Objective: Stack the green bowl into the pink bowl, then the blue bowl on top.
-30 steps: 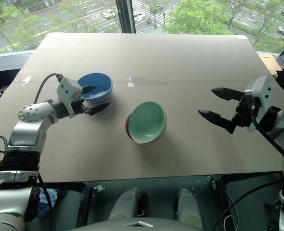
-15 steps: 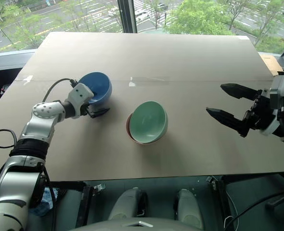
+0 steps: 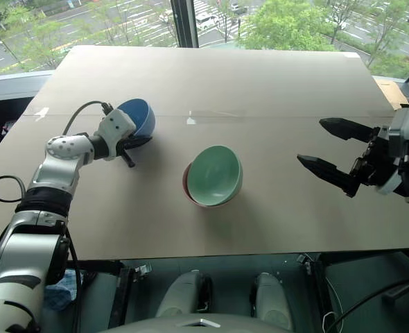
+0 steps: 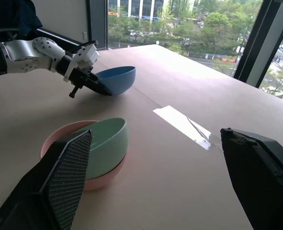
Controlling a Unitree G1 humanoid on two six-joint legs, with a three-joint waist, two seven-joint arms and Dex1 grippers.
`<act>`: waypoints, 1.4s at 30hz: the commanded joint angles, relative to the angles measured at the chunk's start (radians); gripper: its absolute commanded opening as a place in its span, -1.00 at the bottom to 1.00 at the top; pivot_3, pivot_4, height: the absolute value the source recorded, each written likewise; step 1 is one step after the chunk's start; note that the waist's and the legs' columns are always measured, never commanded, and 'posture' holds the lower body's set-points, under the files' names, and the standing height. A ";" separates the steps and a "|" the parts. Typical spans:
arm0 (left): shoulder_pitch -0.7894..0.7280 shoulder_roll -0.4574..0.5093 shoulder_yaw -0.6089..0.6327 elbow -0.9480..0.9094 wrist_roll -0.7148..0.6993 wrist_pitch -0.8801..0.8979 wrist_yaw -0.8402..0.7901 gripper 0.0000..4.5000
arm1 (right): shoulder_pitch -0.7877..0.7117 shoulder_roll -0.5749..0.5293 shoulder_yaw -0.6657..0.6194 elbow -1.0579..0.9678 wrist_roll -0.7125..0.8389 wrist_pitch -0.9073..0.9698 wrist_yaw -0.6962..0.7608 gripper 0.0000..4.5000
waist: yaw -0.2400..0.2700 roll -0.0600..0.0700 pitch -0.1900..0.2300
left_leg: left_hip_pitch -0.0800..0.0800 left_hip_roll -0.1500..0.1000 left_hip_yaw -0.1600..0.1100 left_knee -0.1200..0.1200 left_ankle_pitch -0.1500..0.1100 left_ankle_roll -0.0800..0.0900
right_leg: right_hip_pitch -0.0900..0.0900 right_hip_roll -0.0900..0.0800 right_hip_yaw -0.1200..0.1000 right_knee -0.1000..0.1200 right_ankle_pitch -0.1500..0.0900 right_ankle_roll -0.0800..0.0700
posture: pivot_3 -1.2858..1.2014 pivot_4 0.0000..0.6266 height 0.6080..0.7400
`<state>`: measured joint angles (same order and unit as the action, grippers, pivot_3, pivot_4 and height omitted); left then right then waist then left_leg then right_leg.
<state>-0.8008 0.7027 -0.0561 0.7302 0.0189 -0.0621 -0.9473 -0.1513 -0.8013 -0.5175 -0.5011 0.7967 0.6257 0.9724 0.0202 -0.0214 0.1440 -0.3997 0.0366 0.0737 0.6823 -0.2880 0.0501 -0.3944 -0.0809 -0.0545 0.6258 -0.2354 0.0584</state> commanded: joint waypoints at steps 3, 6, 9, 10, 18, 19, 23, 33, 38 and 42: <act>-0.145 -0.025 -0.002 -0.007 -0.042 -0.069 -0.124 -0.99 | 0.000 -0.021 -0.006 -0.005 0.015 -0.030 -0.004 0.99 | 0.000 -0.001 0.001 | -0.001 0.000 0.000 0.001 0.000 0.000 | 0.000 0.000 0.000 0.000 0.000 0.000 | 0.03 -0.52 1.00; -0.208 -0.057 -0.016 -0.086 -0.099 -0.070 -0.259 -0.99 | 0.004 -0.023 0.011 -0.007 0.007 -0.037 -0.003 0.99 | 0.001 -0.002 0.001 | -0.003 0.000 0.000 0.001 0.000 0.001 | -0.001 0.000 -0.002 0.000 0.000 0.000 | 0.03 -0.52 1.00; -0.205 -0.087 -0.050 -0.223 -0.175 -0.129 -0.418 -0.99 | -0.003 -0.022 0.027 -0.001 0.002 -0.046 -0.006 0.99 | -0.003 -0.001 0.001 | -0.005 0.000 0.000 0.002 -0.001 0.002 | -0.001 0.000 -0.002 0.000 0.000 0.000 | 0.03 -0.52 1.00; -0.186 -0.093 -0.080 -0.311 -0.222 -0.159 -0.510 -0.99 | -0.009 -0.021 0.035 0.002 0.001 -0.049 -0.009 0.99 | -0.005 -0.001 0.001 | -0.004 0.000 0.000 0.001 -0.001 0.002 | -0.001 0.000 -0.002 0.000 0.000 0.000 | 0.03 -0.52 1.00; -0.078 0.001 -0.279 -0.639 -0.357 -0.171 -0.667 -0.99 | -0.023 -0.021 0.071 0.012 -0.008 -0.075 -0.016 0.99 | -0.008 0.000 0.002 | 0.000 0.001 0.001 0.002 -0.001 0.001 | -0.001 0.002 0.002 0.000 0.000 0.000 | 0.03 -0.52 1.00; -0.071 0.012 -0.297 -0.646 -0.360 -0.186 -0.667 -0.99 | -0.019 -0.021 0.071 0.011 -0.010 -0.079 -0.017 0.99 | -0.007 0.000 0.002 | 0.001 0.001 0.001 0.002 -0.001 0.001 | 0.000 0.002 0.003 0.001 0.000 0.000 | 0.03 -0.52 1.00; -0.068 0.023 -0.325 -0.616 -0.360 -0.237 -0.667 -0.99 | -0.008 -0.021 0.064 0.006 -0.010 -0.085 -0.026 0.99 | -0.002 0.000 0.001 | 0.001 0.001 0.000 0.003 -0.001 0.001 | 0.001 0.001 0.003 0.000 0.000 0.000 | 0.03 -0.52 1.00; -0.089 0.044 -0.391 -0.527 -0.361 -0.336 -0.667 -0.62 | 0.003 -0.024 0.061 0.004 -0.012 -0.100 -0.039 0.99 | -0.002 0.000 0.002 | -0.001 0.000 0.001 0.003 -0.002 0.003 | 0.000 0.001 0.003 -0.001 0.000 0.000 | 0.03 -0.52 1.00; -0.091 0.027 -0.373 -0.506 -0.366 -0.352 -0.667 0.33 | 0.005 -0.026 0.068 0.006 -0.014 -0.105 -0.041 0.99 | -0.002 0.000 0.001 | 0.000 0.000 0.001 0.004 -0.002 0.003 | 0.000 0.001 0.004 0.000 0.000 0.000 | 0.03 -0.52 1.00; -0.089 -0.008 -0.336 -0.495 -0.382 -0.361 -0.667 0.97 | 0.001 -0.024 0.074 0.010 -0.016 -0.106 -0.040 0.99 | -0.001 0.000 0.001 | 0.000 0.000 0.001 0.004 -0.002 0.003 | 0.000 0.001 0.003 0.000 0.000 0.000 | 0.03 -0.52 1.00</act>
<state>-0.8659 0.6942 -0.4312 0.2478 -0.3402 -0.4095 -1.6105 -0.1441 -0.8120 -0.4294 -0.4786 0.7757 0.5408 0.9324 0.0193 -0.0217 0.1455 -0.4001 0.0368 0.0747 0.6862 -0.2900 0.0535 -0.3940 -0.0798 -0.0510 0.6255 -0.2354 0.0586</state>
